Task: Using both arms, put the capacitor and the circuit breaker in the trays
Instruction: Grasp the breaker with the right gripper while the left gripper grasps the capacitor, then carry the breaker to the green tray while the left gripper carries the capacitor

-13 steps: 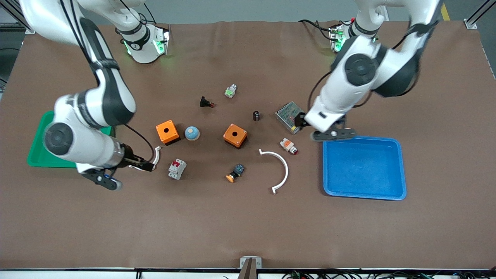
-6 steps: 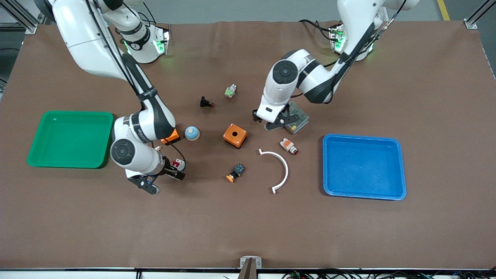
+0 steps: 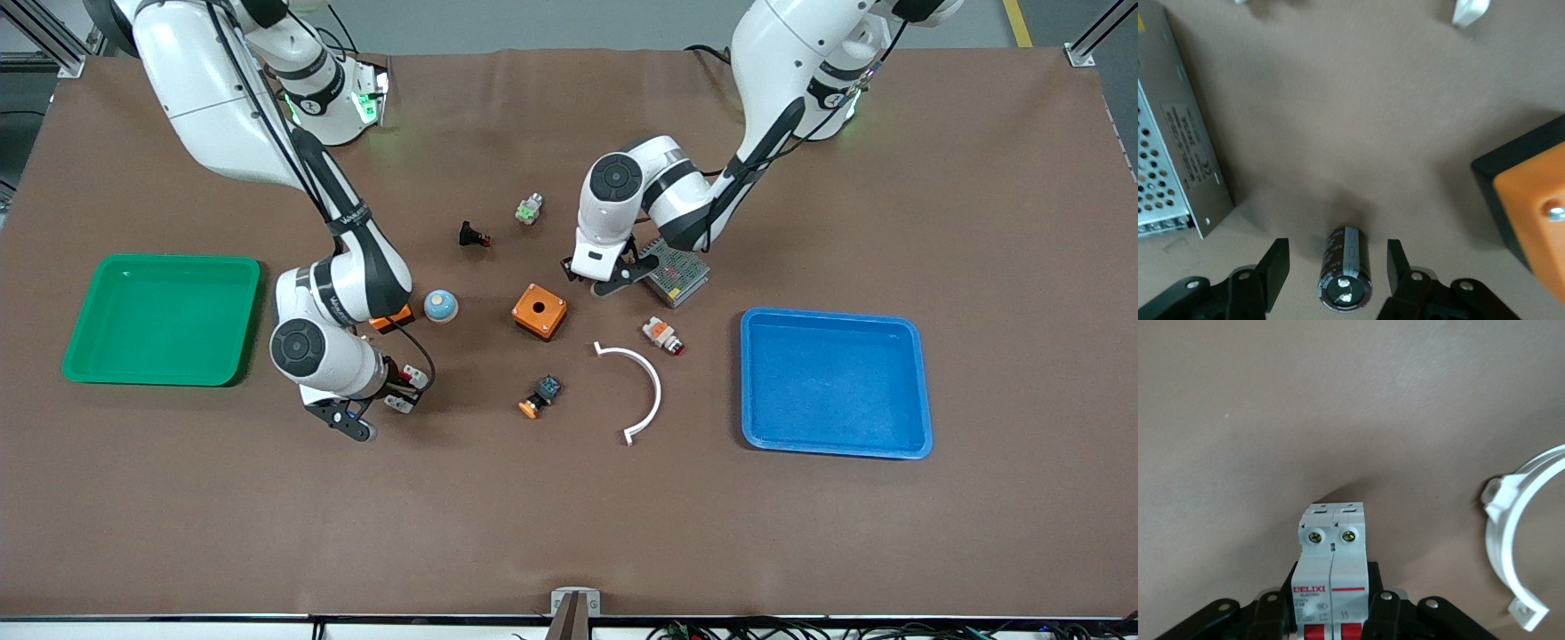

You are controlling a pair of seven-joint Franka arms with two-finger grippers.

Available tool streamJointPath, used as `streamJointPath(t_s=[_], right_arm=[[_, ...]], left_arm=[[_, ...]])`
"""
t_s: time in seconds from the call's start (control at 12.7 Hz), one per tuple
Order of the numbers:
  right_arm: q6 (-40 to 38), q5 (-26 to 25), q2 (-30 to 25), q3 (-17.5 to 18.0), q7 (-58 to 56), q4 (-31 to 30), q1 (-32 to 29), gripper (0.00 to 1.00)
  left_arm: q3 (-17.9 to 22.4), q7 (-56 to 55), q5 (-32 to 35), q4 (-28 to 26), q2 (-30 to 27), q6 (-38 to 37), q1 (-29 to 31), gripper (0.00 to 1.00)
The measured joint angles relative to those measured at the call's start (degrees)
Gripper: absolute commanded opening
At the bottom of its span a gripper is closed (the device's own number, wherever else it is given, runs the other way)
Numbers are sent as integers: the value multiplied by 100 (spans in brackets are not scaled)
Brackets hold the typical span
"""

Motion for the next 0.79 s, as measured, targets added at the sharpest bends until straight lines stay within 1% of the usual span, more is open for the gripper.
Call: streamJointPath(t_s=[0.08, 0.16, 0.24, 0.32, 0.39, 0.47, 0.63, 0.71, 0.79], right_arm=[[-219, 0, -67, -39, -253, 38, -87, 4], [-572, 0, -199, -76, -657, 92, -260, 4], [-935, -1, -387, -97, -1142, 120, -513, 4], [-1290, -1, -613, -109, -1671, 123, -814, 4], [-1632, -1, -814, -120, -2176, 113, -1117, 4], [-1863, -3, -979, -127, -2680, 66, -1410, 4], [-1967, -56, -1241, -141, -3812, -260, -1977, 4], [-1951, -130, -1330, -145, -4344, -474, -2254, 4], [-1904, -209, -1400, -150, -4862, -673, -2527, 5]], left_arm=[[0, -81, 0, 2, 48, 7, -26, 51], [-1, -130, 0, 3, 74, 8, -47, 38], [-1, -169, 0, 5, 86, 9, -66, 18], [-1, -186, 0, 7, 91, 10, -75, 4], [0, -195, 0, 10, 91, 10, -75, 0], [8, -202, 0, 21, 92, 10, -63, 0], [39, -204, 1, 106, 29, -12, 58, 0], [53, -203, 9, 162, -89, -151, 201, 0], [61, -151, 37, 205, -284, -449, 404, 0]])
